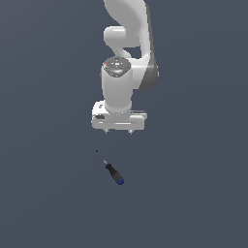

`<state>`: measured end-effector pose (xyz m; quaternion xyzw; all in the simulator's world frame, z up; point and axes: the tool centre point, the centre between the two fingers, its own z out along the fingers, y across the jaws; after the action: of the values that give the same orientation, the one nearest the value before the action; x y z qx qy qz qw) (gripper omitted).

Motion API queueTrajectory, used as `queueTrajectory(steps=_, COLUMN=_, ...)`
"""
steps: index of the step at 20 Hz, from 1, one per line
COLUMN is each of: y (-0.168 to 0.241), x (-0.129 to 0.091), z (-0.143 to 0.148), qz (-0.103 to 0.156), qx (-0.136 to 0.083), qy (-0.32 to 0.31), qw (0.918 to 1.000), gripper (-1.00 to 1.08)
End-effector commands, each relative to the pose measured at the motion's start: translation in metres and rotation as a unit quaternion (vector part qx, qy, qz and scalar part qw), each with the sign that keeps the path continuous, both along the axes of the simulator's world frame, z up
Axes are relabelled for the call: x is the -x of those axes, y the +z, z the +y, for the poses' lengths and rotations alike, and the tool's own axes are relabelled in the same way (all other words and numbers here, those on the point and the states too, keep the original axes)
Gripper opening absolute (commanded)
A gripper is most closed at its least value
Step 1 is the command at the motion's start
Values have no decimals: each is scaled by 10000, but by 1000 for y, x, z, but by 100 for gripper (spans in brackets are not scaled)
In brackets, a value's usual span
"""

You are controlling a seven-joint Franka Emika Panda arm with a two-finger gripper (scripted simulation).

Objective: Pick up the object and move it to a goal position.

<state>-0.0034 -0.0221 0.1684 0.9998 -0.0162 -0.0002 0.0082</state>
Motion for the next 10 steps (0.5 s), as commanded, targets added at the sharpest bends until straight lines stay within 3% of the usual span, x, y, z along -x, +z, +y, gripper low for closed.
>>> queueTrajectory(steps=1, y=0, x=0, z=0, qz=0, qx=0, qy=0, qw=10000, gripper=100)
queueTrajectory(steps=10, y=9, x=0, z=0, qz=-11, qx=122, qy=233, qw=9997, gripper=100)
